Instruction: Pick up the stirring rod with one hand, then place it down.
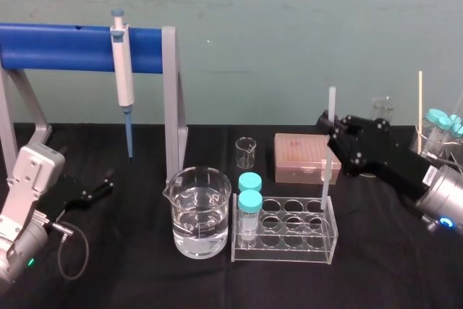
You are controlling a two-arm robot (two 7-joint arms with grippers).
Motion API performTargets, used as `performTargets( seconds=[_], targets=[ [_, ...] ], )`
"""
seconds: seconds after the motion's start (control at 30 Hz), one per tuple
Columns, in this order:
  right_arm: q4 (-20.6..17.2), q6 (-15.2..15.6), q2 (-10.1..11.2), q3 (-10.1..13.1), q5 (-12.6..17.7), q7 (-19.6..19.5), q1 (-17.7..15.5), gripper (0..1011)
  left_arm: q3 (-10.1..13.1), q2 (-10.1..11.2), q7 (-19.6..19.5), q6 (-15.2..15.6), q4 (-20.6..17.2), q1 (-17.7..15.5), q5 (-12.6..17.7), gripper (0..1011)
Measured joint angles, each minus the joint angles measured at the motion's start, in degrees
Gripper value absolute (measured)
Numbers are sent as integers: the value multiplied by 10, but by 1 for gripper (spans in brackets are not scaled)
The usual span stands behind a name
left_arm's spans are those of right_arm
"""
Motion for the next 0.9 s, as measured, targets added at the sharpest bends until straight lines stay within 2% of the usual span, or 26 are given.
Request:
performTargets(
  seconds=[0.3, 0.9],
  targets=[
    [21, 1, 1, -13, -9, -7, -5, 70, 0, 0, 0, 0, 0, 0, 0, 1000],
    [66, -5, -20, -33, -31, -11, 11, 70, 0, 0, 0, 0, 0, 0, 0, 1000]
  ],
)
